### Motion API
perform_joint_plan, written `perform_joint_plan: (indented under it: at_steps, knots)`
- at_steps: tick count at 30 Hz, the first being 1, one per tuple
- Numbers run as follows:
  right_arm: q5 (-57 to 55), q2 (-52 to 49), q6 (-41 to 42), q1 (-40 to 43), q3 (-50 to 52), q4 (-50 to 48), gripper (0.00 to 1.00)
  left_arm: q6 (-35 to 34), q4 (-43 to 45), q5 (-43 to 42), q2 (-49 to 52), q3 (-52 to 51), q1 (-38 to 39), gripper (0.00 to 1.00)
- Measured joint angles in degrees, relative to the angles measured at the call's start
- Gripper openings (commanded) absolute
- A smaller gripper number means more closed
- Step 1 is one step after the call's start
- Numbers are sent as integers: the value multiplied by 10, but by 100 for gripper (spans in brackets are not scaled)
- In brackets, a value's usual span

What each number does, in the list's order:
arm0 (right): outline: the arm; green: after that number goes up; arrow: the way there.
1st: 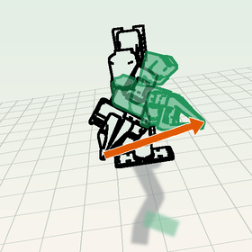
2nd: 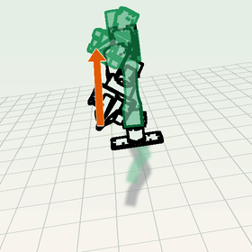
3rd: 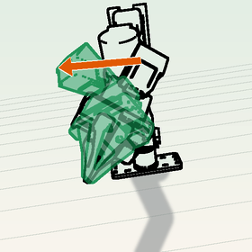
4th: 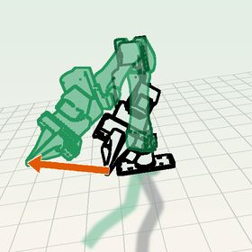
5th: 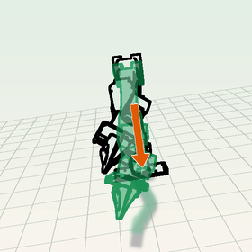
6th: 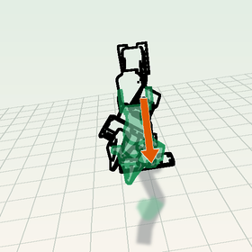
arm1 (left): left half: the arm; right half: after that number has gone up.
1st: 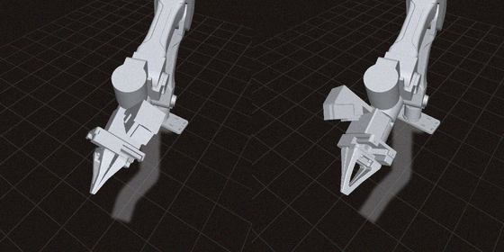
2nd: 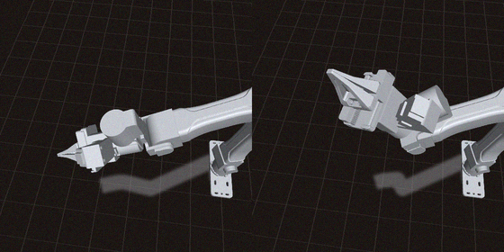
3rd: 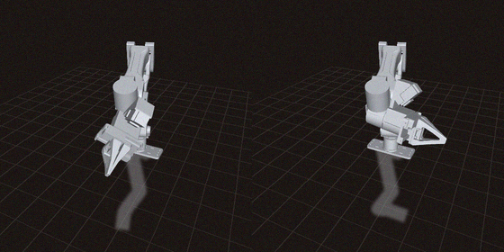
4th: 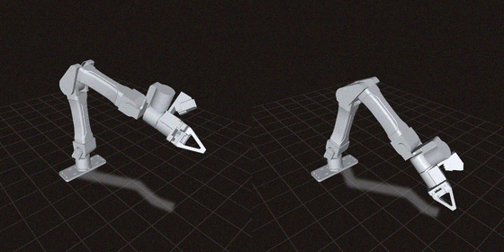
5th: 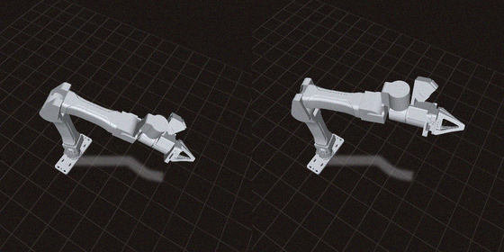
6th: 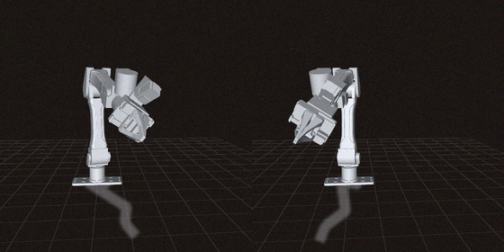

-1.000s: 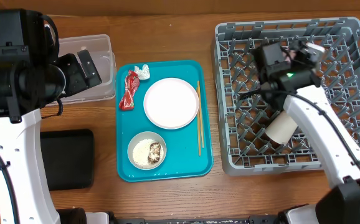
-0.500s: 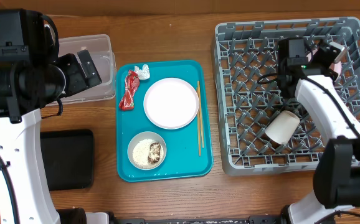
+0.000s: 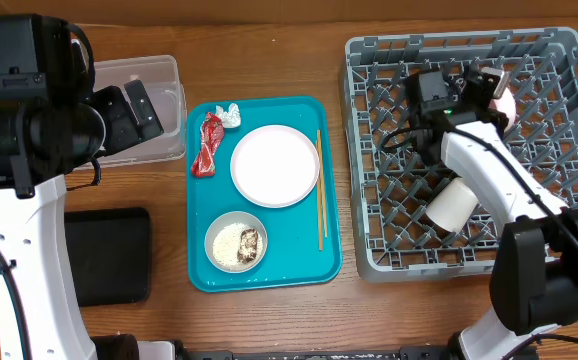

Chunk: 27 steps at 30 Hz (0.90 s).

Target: Sort waste into correct bins and load items into the dishwasher

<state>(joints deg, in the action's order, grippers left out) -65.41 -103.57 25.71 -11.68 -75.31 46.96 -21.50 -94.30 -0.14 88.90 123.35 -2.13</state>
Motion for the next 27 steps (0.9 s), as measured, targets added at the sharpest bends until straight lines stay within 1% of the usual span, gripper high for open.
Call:
perform_joint_plan:
  at_steps: [4, 5, 6, 8, 9, 12, 13, 14, 16, 17, 18, 20, 21, 24, 27]
  knots:
    - [-2, 0, -3, -11, 0, 8, 4, 0, 0, 0, 0, 0, 0, 100]
    - [-4, 0, -3, -15, 0, 12, 5, 0, 0, 0, 0, 0, 0, 100]
    - [-6, 0, -3, -21, 0, 19, 10, 0, 0, 0, 0, 0, 0, 100]
    - [-4, 0, -5, -35, 0, 33, 10, 0, 0, 0, 0, 0, 0, 100]
    - [4, 0, -5, -49, 0, 40, 6, 0, 0, 0, 0, 0, 0, 100]
    - [17, 0, -5, -100, 0, 50, 6, 0, 0, 0, 0, 0, 0, 100]
    - [21, 0, -5, -116, 0, 54, 7, 0, 0, 0, 0, 0, 0, 100]
    - [23, 0, -5, -128, 0, 59, 15, 0, 0, 0, 0, 0, 0, 100]
    - [27, -1, -7, -151, -2, 70, 24, 0, 0, 0, 0, 0, 0, 100]
    - [31, -1, -6, -164, -6, 78, 30, 0, 0, 0, 0, 0, 0, 100]
    - [34, -1, -6, -176, -11, 80, 44, 0, 0, 0, 0, 0, 0, 100]
    - [38, -1, -6, -197, -25, 82, 49, 0, 0, 0, 0, 0, 0, 100]
    - [40, -1, -5, -207, -33, 82, 57, 0, 0, 0, 0, 0, 0, 100]
    - [59, -1, -5, -237, -67, 87, 58, 0, 0, 0, 0, 0, 0, 100]
    - [105, 0, -10, -255, -105, 93, 58, 0, 0, 0, 0, 0, 0, 100]
